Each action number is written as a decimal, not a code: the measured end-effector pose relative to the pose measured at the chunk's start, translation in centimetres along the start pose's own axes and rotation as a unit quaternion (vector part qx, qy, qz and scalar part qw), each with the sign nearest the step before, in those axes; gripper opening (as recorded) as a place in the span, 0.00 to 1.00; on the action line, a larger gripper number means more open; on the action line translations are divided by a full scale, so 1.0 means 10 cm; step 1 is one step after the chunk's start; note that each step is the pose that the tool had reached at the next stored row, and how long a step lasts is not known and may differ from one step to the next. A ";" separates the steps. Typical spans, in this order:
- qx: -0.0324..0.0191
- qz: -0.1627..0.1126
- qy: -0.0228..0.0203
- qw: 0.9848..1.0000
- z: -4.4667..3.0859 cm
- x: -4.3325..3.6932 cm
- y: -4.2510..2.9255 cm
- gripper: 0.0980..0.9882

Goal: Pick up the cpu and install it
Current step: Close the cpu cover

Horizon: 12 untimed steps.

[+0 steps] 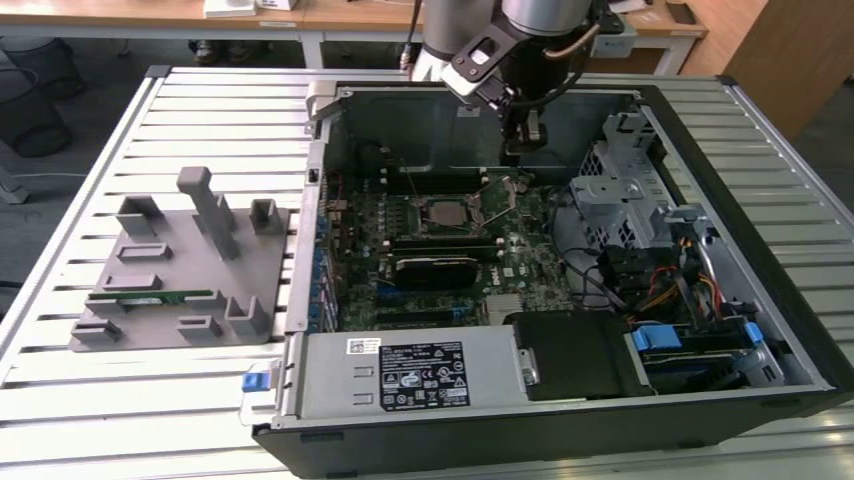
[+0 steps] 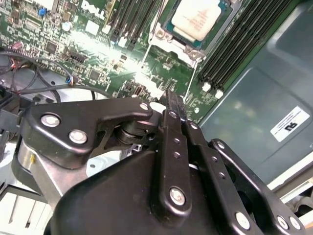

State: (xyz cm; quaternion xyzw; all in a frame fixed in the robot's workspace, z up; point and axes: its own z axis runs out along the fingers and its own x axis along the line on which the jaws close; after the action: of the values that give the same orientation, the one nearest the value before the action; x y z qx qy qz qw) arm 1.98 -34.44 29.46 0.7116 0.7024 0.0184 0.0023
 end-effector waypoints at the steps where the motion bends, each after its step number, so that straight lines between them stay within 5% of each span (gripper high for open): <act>1: 0.000 0.000 0.000 1.000 0.004 0.002 0.021 0.01; 12: 0.000 -0.006 0.000 1.000 0.103 0.002 0.071 0.01</act>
State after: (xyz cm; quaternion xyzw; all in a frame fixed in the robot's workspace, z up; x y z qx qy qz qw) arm 2.71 -34.40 28.45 0.7075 0.7064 0.0184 0.0022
